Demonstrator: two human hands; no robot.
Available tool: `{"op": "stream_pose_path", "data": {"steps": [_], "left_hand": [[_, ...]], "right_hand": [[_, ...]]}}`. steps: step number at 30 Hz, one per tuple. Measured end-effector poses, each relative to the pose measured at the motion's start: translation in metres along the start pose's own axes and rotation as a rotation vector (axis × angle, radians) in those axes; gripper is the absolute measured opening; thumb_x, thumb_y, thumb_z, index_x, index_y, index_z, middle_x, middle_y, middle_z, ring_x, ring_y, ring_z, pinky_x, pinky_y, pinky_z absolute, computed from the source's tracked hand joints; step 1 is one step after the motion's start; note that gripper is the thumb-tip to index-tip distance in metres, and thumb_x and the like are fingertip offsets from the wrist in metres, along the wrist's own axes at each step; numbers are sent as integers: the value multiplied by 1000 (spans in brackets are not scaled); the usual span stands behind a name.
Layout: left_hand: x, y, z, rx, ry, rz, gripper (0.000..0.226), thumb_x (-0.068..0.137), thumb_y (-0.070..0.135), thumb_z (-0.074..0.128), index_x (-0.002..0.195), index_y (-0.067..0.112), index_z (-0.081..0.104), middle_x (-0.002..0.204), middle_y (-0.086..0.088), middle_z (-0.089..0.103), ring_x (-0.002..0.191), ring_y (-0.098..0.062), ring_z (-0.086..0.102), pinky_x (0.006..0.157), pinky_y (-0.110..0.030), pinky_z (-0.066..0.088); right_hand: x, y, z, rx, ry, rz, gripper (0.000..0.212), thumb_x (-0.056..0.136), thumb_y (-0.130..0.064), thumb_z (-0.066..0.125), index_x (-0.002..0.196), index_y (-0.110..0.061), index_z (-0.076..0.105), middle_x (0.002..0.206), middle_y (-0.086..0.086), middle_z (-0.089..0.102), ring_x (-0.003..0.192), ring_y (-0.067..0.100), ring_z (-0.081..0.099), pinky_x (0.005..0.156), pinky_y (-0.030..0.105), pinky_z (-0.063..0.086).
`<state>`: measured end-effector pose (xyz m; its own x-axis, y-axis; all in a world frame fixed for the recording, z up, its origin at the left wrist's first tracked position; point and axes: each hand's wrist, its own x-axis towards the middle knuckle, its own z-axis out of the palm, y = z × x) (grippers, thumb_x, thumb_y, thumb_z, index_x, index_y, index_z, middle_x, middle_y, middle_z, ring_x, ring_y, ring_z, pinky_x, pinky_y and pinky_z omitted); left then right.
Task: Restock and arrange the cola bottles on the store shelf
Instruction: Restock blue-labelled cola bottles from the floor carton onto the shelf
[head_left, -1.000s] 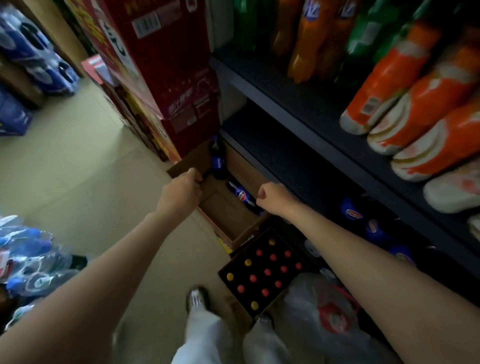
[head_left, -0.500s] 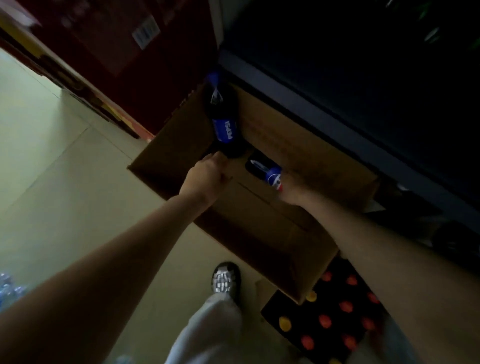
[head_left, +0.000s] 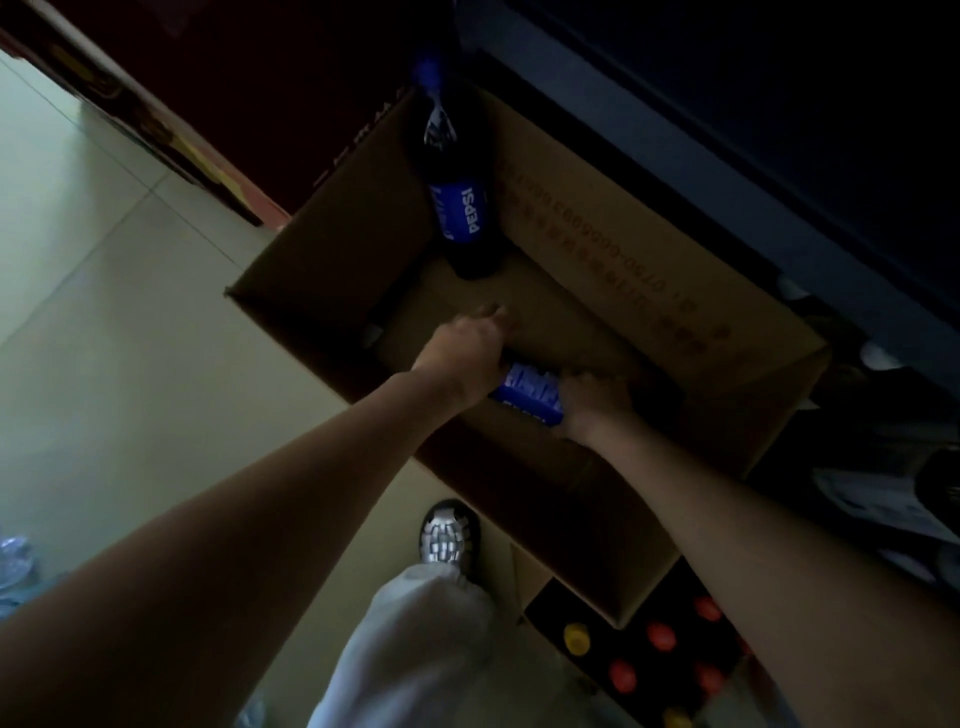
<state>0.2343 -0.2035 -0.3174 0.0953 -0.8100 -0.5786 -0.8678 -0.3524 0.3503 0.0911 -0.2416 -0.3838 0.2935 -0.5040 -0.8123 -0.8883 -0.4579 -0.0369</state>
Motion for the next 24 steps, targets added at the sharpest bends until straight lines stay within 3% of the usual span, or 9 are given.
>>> {"op": "stream_pose_path", "data": {"steps": [6, 8, 12, 14, 15, 18, 20, 22, 24], "left_hand": [[-14, -3, -1, 191, -202, 46, 78, 85, 24, 61, 147, 24, 14, 154, -4, 21, 142, -28, 18, 112, -48, 24], [-21, 5, -10, 197, -206, 80, 85, 82, 29, 65, 148, 23, 12, 154, -3, 21, 142, -27, 15, 112, -48, 21], [-33, 15, -34, 50, -73, 104, 84, 76, 36, 69, 144, 20, 23, 142, -3, 40, 134, -25, 32, 109, -44, 27], [-41, 9, -43, -156, 2, 61, 73, 72, 28, 74, 135, 18, 37, 129, -4, 53, 123, -23, 47, 101, -34, 37], [-45, 3, -47, -267, 44, 6, 68, 71, 23, 76, 130, 18, 43, 125, -3, 56, 119, -21, 51, 96, -29, 39], [-51, -24, -58, -596, 158, -197, 59, 71, 16, 76, 124, 17, 49, 115, 2, 59, 111, -15, 54, 89, -24, 39], [-51, -39, -65, -793, 236, -256, 58, 70, 14, 77, 122, 16, 50, 112, 3, 58, 110, -15, 54, 92, -28, 43], [-49, -48, -73, -916, 279, -269, 60, 70, 11, 76, 123, 16, 49, 113, 5, 56, 108, -12, 52, 91, -29, 44], [-43, -54, -80, -944, 288, -263, 61, 70, 10, 75, 124, 17, 48, 110, 8, 54, 105, -9, 50, 88, -27, 42]], "right_hand": [[-30, -3, -62, 435, -145, -121, 70, 80, -34, 69, 139, -14, 38, 135, 11, 48, 120, 28, 51, 90, 33, 42], [-45, -8, -97, 379, -174, -158, 68, 79, -43, 68, 133, -9, 45, 124, 12, 57, 106, 27, 58, 88, 34, 49], [-78, -22, -160, 41, -207, -278, 59, 74, -57, 67, 110, -12, 56, 104, 4, 61, 93, 21, 62, 80, 31, 51], [-92, -26, -182, 87, -206, -330, 54, 76, -63, 60, 100, -15, 60, 99, 1, 63, 90, 18, 62, 77, 28, 48], [-95, -26, -192, 239, -207, -345, 55, 79, -65, 53, 102, -16, 61, 100, 2, 64, 89, 17, 62, 78, 28, 48], [-83, -37, -212, 834, -43, -366, 48, 96, -47, 39, 130, -15, 51, 122, 8, 60, 100, 17, 60, 85, 29, 49], [-61, -52, -215, 704, 194, -412, 42, 99, -23, 41, 141, -16, 38, 142, 8, 44, 119, 18, 49, 94, 31, 44], [-38, -71, -215, 424, 361, -491, 58, 95, -5, 46, 147, -20, 26, 156, 5, 19, 140, 21, 28, 111, 31, 30], [-19, -88, -218, 302, 448, -487, 72, 92, -1, 49, 150, -22, 14, 159, 3, 2, 145, 23, 13, 117, 33, 20]]}}
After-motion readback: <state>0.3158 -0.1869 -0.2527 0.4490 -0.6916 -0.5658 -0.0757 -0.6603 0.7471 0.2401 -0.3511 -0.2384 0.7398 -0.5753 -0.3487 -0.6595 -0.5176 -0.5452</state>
